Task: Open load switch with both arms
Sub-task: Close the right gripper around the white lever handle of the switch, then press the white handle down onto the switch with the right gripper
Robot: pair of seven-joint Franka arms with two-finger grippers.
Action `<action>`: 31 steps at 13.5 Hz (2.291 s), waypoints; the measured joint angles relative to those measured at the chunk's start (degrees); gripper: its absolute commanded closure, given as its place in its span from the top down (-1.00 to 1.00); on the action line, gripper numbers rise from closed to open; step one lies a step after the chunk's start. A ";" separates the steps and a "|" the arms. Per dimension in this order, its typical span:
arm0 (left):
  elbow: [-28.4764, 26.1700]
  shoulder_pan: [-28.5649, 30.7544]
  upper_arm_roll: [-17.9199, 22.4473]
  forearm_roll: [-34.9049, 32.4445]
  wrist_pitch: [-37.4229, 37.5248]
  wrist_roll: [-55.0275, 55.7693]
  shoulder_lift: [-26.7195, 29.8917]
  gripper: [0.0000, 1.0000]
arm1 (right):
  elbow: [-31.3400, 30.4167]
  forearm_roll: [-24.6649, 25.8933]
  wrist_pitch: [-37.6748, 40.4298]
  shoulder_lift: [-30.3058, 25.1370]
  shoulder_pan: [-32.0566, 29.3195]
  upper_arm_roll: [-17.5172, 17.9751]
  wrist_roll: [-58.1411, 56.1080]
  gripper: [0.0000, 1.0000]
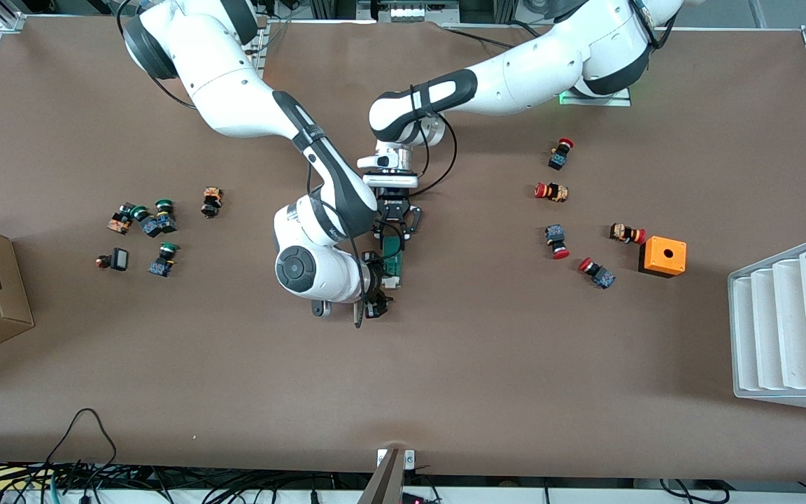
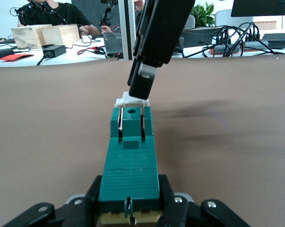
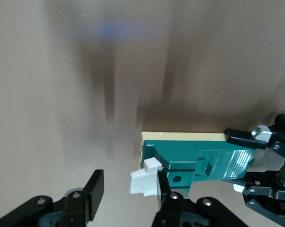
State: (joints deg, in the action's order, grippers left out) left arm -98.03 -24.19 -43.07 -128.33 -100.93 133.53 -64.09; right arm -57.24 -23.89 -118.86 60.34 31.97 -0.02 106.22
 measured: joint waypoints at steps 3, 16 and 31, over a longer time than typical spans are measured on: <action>0.00 0.00 0.00 0.00 0.00 0.02 0.00 -1.00 | 0.10 -0.03 1.43 0.01 0.04 0.22 0.81 0.07; 0.00 -0.02 0.02 -0.01 0.00 0.06 0.00 -1.00 | 0.59 -0.04 1.85 0.19 0.43 0.74 2.85 -0.33; -0.01 -0.04 0.05 -0.03 0.02 0.11 0.00 -1.00 | 1.87 0.47 10.47 -1.97 1.99 0.40 1.80 -0.33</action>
State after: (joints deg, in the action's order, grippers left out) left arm -98.04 -24.23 -43.02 -128.36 -100.91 133.65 -64.09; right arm -55.37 -23.42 -108.40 58.38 33.96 0.38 108.02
